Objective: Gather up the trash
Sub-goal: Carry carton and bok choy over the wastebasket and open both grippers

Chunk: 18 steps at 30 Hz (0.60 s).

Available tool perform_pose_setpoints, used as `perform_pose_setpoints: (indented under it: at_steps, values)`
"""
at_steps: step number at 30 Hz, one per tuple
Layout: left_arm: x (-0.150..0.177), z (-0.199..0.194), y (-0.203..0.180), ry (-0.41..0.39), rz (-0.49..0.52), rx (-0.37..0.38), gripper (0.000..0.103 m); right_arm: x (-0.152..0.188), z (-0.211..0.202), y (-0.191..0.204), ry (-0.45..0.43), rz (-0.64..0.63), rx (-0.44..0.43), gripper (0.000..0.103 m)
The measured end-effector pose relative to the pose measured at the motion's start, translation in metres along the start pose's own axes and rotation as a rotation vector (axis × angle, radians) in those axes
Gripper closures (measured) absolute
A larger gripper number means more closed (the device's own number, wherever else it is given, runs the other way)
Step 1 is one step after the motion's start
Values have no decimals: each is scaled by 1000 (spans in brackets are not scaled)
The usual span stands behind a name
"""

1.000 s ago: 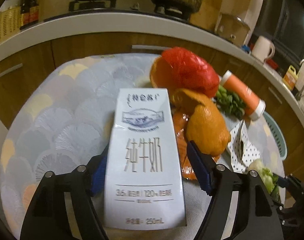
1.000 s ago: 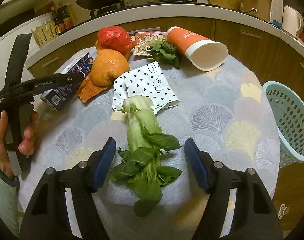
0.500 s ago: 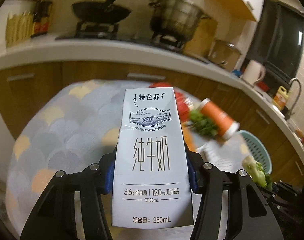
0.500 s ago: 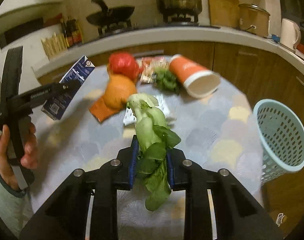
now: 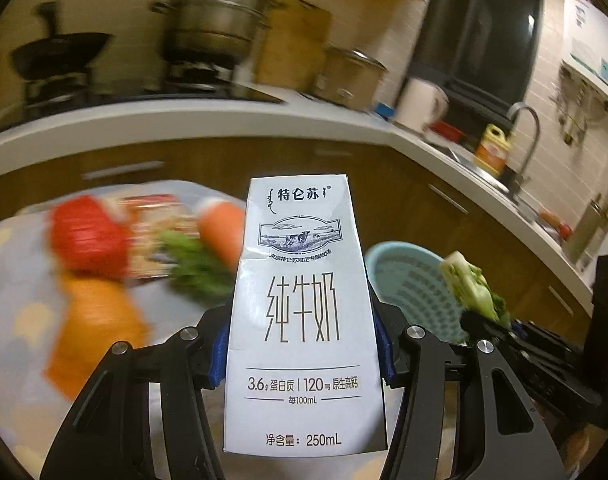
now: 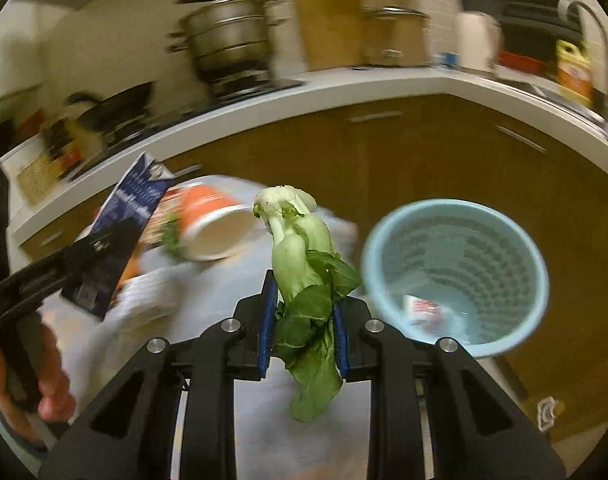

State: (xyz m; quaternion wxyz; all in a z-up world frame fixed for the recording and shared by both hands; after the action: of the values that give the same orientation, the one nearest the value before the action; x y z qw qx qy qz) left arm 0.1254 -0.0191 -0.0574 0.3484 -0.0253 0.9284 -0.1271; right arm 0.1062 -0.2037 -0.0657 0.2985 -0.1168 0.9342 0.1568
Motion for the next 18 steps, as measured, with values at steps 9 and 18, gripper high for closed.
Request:
perform_pose_setpoints:
  at_steps: [9, 18]
  values:
    - [-8, 106, -86, 177, 104, 84, 50, -7, 44, -107, 81, 153, 126, 81]
    - [-12, 187, -125, 287, 140, 112, 50, -9, 100, -159, 202, 266, 126, 80]
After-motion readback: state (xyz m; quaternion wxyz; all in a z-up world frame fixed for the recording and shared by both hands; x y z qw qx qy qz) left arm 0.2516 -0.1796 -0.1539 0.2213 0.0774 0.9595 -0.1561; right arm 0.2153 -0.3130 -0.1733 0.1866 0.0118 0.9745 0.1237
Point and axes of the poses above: each gripper's, at about its wrist camera, not at the fingertips, and z roughly the way its jaws point, y to its left, x to its underside, the point moved 9 cm from there along z, roughly the way its jaws point, and after that the axes turned 13 degrees about y, right-handed, at the moved point
